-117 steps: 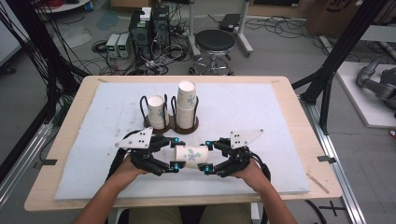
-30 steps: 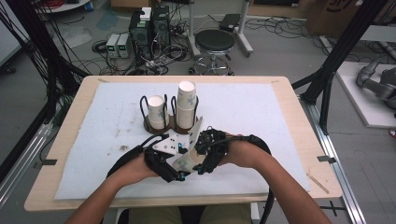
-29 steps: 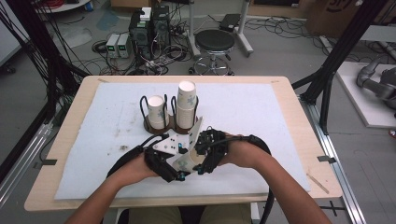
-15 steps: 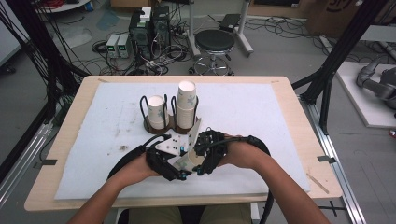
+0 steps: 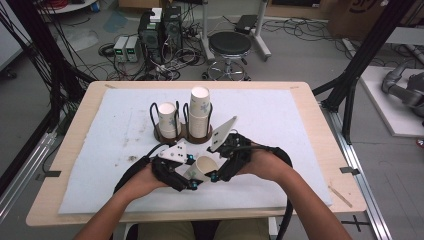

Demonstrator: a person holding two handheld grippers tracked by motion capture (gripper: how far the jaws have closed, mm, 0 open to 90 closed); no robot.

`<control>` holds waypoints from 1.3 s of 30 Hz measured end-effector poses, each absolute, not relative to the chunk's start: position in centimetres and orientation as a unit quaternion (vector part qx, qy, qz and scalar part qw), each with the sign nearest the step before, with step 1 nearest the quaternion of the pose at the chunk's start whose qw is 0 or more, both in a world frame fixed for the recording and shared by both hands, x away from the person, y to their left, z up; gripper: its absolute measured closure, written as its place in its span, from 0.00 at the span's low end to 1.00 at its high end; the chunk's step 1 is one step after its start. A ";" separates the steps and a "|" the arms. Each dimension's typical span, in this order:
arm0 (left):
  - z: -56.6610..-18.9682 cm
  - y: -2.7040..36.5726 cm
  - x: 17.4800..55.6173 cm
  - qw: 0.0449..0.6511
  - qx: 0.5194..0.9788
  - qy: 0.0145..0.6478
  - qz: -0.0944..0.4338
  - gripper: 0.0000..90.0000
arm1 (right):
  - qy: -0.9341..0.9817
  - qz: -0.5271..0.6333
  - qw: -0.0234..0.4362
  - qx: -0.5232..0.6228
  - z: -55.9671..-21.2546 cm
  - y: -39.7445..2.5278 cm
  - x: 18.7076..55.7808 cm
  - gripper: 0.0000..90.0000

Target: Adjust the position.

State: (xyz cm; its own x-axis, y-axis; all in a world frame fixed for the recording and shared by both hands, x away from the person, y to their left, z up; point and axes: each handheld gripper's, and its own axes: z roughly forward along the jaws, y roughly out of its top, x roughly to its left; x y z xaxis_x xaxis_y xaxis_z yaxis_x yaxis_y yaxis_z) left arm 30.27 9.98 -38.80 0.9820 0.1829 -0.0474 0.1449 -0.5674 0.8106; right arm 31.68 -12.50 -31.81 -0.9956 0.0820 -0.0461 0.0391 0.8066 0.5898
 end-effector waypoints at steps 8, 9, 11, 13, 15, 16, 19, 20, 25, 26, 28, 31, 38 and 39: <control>-39.5 11.8 30.2 0.506 0.853 0.121 0.032 0.38 | 0.908 0.409 0.043 0.082 -32.1 -16.1 31.6 0.25; -39.6 12.1 30.2 0.511 0.850 0.124 0.035 0.38 | 0.904 0.417 0.042 0.087 -32.2 -16.4 31.6 0.25; -39.8 12.4 30.1 0.520 0.843 0.130 0.039 0.38 | 0.892 0.439 0.046 0.098 -32.5 -17.2 31.4 0.25; -39.9 12.9 30.1 0.527 0.838 0.133 0.043 0.38 | 0.882 0.455 0.050 0.107 -32.8 -17.8 31.2 0.25; -40.1 13.3 30.0 0.539 0.829 0.140 0.047 0.38 | 0.871 0.472 0.057 0.120 -33.2 -18.5 31.0 0.25; -40.2 13.5 30.0 0.545 0.825 0.144 0.049 0.38 | 0.867 0.479 0.059 0.126 -33.4 -18.8 30.8 0.25; -40.4 14.3 29.9 0.560 0.812 0.152 0.057 0.38 | 0.851 0.500 0.073 0.144 -34.3 -19.9 30.6 0.25; -40.5 14.6 29.9 0.567 0.807 0.153 0.060 0.38 | 0.845 0.507 0.075 0.152 -34.6 -20.3 30.5 0.25; -40.8 16.1 29.7 0.597 0.783 0.157 0.076 0.38 | 0.814 0.545 0.071 0.188 -36.5 -22.3 30.2 0.25; -40.8 16.3 29.7 0.599 0.781 0.160 0.080 0.38 | 0.811 0.547 0.075 0.194 -36.8 -22.7 30.2 0.25; -40.8 16.9 29.7 0.604 0.774 0.166 0.088 0.38 | 0.806 0.547 0.086 0.210 -37.5 -23.3 30.0 0.25; -40.8 17.7 29.7 0.617 0.760 0.177 0.101 0.38 | 0.806 0.538 0.104 0.226 -38.3 -24.0 29.7 0.25; -41.2 19.6 29.9 0.634 0.734 0.205 0.130 0.38 | 0.802 0.521 0.145 0.253 -39.4 -25.2 29.5 0.25; -41.3 19.9 29.9 0.635 0.731 0.209 0.136 0.38 | 0.801 0.519 0.149 0.257 -39.5 -25.3 29.4 0.25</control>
